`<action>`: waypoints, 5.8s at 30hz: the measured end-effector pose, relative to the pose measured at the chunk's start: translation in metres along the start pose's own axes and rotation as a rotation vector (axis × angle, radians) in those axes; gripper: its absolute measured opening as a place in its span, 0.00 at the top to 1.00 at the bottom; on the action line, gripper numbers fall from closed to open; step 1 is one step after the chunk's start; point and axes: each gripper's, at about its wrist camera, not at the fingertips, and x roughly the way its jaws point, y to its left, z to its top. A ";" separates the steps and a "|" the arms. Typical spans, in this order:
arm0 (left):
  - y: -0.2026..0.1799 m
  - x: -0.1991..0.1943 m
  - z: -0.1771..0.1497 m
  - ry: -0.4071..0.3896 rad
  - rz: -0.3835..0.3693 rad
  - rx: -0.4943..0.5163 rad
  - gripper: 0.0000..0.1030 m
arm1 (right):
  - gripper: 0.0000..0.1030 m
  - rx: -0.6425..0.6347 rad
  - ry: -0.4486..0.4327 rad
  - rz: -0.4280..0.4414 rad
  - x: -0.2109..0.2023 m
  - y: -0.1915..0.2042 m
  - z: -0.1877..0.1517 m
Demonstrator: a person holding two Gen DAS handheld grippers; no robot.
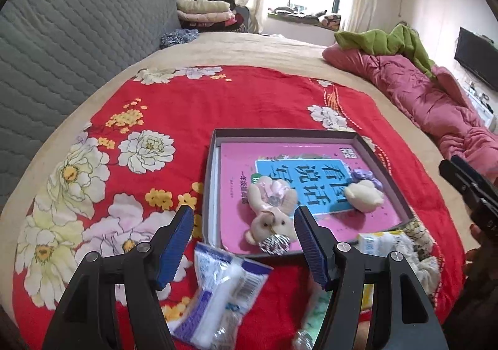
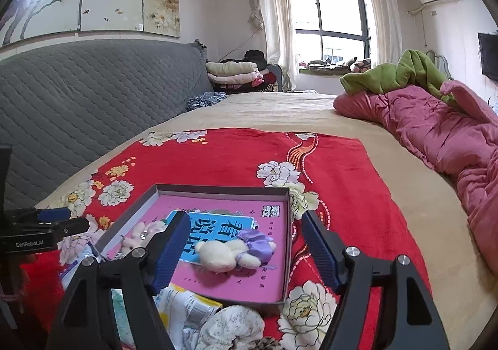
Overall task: Organize soft objects
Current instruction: 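Lower the pink-bow bunny into the pink box and open the left tool, then withdraw both tools from the box toward the remaining items, then grasp the pink sponge with the right tool while the left tool grasps the green ball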
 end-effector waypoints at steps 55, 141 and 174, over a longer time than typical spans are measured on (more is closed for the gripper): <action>-0.042 -0.078 -0.082 0.121 -0.035 0.040 0.33 | 0.29 -0.004 0.133 0.019 -0.078 0.037 -0.046; -0.030 0.025 -0.110 0.380 -0.298 -0.190 0.57 | 0.63 -0.176 0.253 0.221 -0.036 0.081 -0.079; 0.013 -0.031 -0.045 0.039 -0.129 -0.177 0.57 | 0.63 -0.039 0.083 0.141 -0.031 0.024 -0.034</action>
